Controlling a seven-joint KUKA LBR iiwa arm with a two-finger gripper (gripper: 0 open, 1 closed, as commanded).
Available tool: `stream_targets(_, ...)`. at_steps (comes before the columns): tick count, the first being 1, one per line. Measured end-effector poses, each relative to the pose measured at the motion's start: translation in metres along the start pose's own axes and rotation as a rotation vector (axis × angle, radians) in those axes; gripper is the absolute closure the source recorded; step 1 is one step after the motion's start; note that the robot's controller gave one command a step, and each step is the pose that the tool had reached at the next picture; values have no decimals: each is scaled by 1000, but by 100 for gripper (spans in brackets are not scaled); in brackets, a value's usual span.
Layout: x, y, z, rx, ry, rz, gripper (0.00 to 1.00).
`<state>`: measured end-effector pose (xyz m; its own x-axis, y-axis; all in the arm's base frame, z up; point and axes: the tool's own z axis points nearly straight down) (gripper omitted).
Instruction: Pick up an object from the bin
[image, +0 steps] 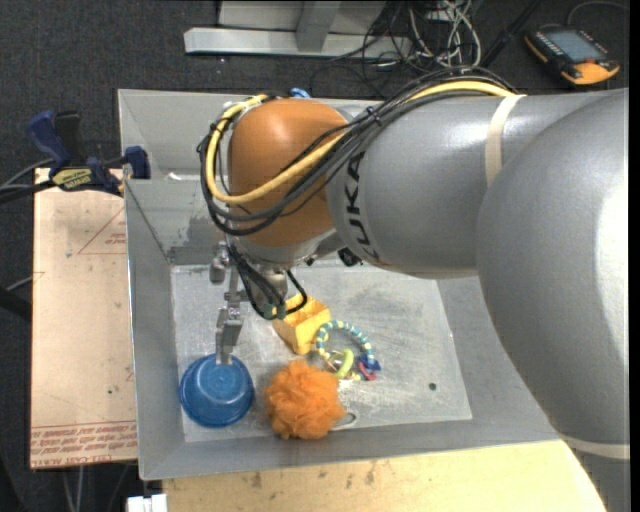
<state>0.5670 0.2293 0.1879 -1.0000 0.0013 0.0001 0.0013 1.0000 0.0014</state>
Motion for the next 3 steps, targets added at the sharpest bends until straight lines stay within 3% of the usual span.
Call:
stream_targets(1, 0, 0, 0, 0, 0, 0, 0)
stream_targets(2, 6, -1, 35, -1, -5, -100, 0)
stream_targets(3, 22, -11, 72, -2, -2, -367, 0)
